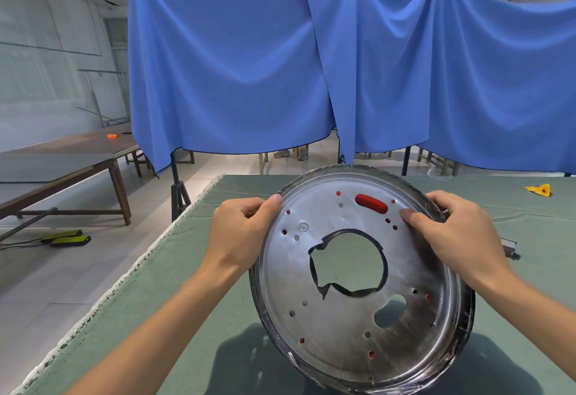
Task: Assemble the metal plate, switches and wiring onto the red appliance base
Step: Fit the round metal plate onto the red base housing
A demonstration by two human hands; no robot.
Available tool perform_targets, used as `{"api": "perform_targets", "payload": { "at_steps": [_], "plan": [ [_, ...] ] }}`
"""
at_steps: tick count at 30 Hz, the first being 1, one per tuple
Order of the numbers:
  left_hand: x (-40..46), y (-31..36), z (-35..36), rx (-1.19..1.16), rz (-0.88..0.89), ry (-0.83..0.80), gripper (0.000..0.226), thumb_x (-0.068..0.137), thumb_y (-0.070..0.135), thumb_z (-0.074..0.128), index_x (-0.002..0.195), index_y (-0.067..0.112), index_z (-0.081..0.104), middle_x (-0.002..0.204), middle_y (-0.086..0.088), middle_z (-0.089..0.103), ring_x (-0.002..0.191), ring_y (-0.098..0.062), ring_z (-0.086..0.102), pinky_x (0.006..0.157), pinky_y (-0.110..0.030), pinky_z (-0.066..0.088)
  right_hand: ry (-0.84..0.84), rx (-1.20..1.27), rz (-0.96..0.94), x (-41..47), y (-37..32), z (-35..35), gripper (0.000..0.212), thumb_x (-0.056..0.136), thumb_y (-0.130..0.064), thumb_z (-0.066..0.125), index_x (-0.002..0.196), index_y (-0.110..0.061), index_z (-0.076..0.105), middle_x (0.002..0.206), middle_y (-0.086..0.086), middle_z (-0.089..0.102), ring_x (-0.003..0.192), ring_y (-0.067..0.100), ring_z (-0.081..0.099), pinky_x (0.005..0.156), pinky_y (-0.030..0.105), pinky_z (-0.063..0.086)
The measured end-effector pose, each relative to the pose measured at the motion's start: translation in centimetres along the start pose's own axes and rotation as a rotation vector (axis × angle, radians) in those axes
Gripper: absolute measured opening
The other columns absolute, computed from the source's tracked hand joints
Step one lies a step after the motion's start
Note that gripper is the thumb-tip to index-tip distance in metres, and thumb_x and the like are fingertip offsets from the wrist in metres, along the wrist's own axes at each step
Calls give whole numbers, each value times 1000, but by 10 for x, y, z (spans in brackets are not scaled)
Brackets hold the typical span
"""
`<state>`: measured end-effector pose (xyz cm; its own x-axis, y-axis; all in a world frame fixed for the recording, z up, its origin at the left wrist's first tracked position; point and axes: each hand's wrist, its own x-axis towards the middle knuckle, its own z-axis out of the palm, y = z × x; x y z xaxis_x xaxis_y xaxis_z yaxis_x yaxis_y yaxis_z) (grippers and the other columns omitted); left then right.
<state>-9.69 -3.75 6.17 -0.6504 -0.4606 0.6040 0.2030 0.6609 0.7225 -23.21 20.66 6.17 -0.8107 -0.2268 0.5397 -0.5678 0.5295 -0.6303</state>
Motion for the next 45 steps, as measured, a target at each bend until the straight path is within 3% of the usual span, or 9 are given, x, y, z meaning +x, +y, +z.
{"api": "perform_targets", "payload": {
  "at_steps": [7,10,16,25,32,36,40,43,45],
  "plan": [
    [9,-18,10,14,-228,-92,59,92,37,57,58,-11,53,55,-12,37,52,-18,28,56,-30,24,-151,-55,105,12,12,15,16,79,-38,74,72,-27,64,72,-12,66,74,16,61,70,37,50],
    [9,-33,15,-25,-357,-131,59,90,39,58,68,-16,59,61,-28,56,51,-20,44,56,-29,38,-220,-83,141,18,18,25,26,77,-37,76,65,-29,55,71,-10,63,74,17,59,74,38,50],
    [7,-58,22,2,-585,-223,46,87,41,58,63,1,61,60,-13,57,44,-18,44,39,-17,35,-393,-230,190,28,28,46,39,79,-39,74,58,-15,52,49,-5,49,51,14,46,50,28,29],
    [13,-62,23,67,-683,-313,38,85,37,59,58,10,56,36,3,45,29,-14,41,36,-15,35,-483,-329,185,36,43,60,44,89,-32,64,55,-15,42,49,-3,44,54,19,44,54,31,29],
    [21,-48,20,131,-645,-325,40,84,39,60,57,12,46,48,-1,38,43,-17,33,49,-23,30,-461,-357,156,37,43,55,44,91,-31,62,56,-14,42,50,0,45,53,19,43,54,32,28],
    [29,-29,20,48,-637,-329,38,85,42,59,62,14,46,54,1,37,48,-15,29,45,-22,22,-440,-331,140,40,39,42,37,91,-30,63,65,-5,56,61,11,56,61,24,51,57,34,33],
    [38,-7,19,-166,-731,-355,34,90,37,53,67,12,54,42,6,50,47,-13,34,45,-20,23,-434,-271,184,45,43,26,48,89,-30,66,106,14,60,114,28,61,108,40,56,92,44,41],
    [44,4,19,-338,-808,-417,45,93,31,50,52,13,55,43,2,55,42,-13,33,42,-17,21,-493,-196,254,42,49,15,36,88,-31,67,105,1,70,107,15,70,99,30,64,86,41,44],
    [46,7,20,-385,-829,-430,50,92,28,50,45,14,57,49,-1,57,36,-11,33,39,-15,23,-510,-120,322,41,54,12,37,86,-33,69,114,-9,69,116,5,69,108,24,63,98,37,44]
  ]
}}
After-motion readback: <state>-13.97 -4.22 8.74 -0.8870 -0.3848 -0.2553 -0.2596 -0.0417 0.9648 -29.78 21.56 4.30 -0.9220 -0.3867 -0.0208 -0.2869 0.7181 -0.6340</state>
